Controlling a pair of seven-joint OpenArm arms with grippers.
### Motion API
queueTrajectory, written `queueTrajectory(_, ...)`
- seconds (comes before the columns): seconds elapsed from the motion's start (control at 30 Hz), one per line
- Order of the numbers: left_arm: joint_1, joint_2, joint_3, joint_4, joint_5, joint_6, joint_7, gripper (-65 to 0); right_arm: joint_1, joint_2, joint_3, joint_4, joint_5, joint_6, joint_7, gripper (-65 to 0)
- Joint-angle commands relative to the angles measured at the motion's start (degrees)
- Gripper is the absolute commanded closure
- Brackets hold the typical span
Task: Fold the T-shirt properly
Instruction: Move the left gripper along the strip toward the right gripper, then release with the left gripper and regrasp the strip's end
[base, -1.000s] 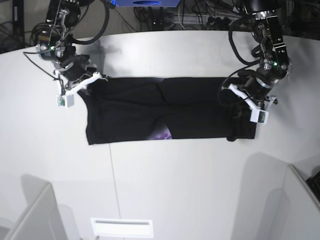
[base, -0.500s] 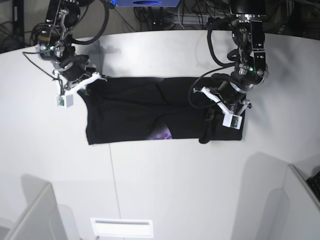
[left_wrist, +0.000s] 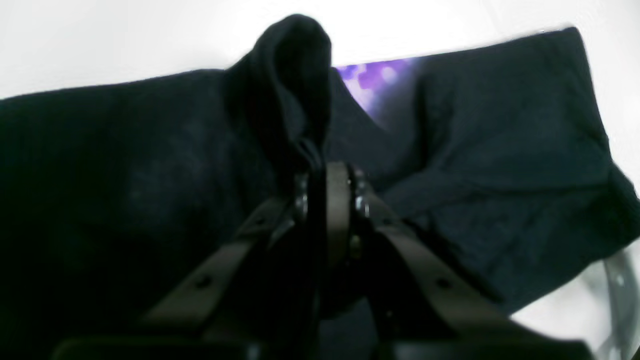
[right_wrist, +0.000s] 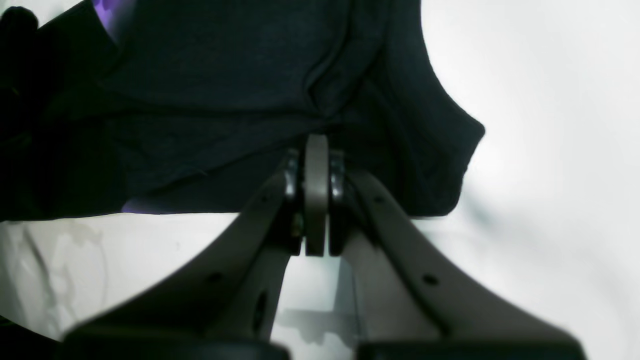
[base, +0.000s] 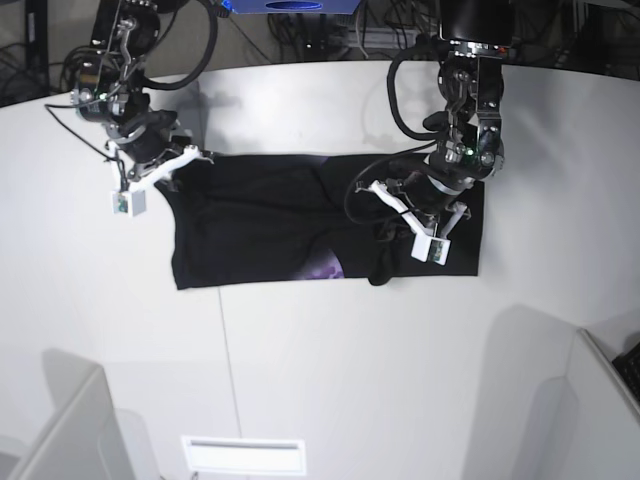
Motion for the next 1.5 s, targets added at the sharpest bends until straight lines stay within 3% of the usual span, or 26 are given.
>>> queueTrajectory(0.0, -0.9, 0.2, 0.2, 0.7, -0.8, -0.5, -1.4, 0.0, 0.3, 0.4, 0.2, 0.9, 0.5, 0.2, 1.0, 0.0)
queueTrajectory(0.57, -1.2, 0.2, 0.2, 0.4, -0.7, -0.5, -1.4, 0.0, 0.6, 0.4, -0.2, 0.9, 0.5, 0.2, 1.0, 0.0)
queueTrajectory(0.73, -1.2, 0.2, 0.4, 0.4, -0.8, -0.5, -1.4, -21.4, 1.3, 0.5, 0.0, 0.8, 0.5, 0.2, 0.6, 0.0)
queueTrajectory(0.87, -1.4, 0.1, 5.6, 0.4, -0.7, -0.5, -1.4, -39.0, 2.0, 0.5, 0.2, 0.8, 0.5, 0.2, 0.6, 0.0)
queueTrajectory(0.97, -1.5, 0.2, 9.3, 0.3, -0.7, -0.5, -1.5, -47.7, 2.1, 0.5, 0.2, 0.7, 0.5, 0.2, 0.6, 0.0)
queueTrajectory(1.07, -1.5, 0.3, 11.8, 1.0, -1.1, -0.5, -1.5, -51.7, 3.9, 0.5, 0.2, -0.1, 0.5, 0.2, 0.6, 0.0)
queueTrajectory(1.27, 0.1, 0.3, 14.1, 8.2, -1.2, -0.5, -1.4, -51.2, 9.3, 0.6, 0.2, -4.0, 0.5, 0.2, -1.9, 0.0)
queueTrajectory(1.4, 3.3, 0.1, 13.8, 14.7, -1.0, -0.5, -1.4, -49.2, 13.4, 0.3, 0.3, -7.5, 0.5, 0.2, -5.9, -26.0)
queueTrajectory(1.47, 5.8, -0.5, 9.3, 16.3, -0.8, -0.5, -1.4, -39.8, 15.0, 0.3, 0.3, -9.1, 0.5, 0.2, -6.5, -37.2)
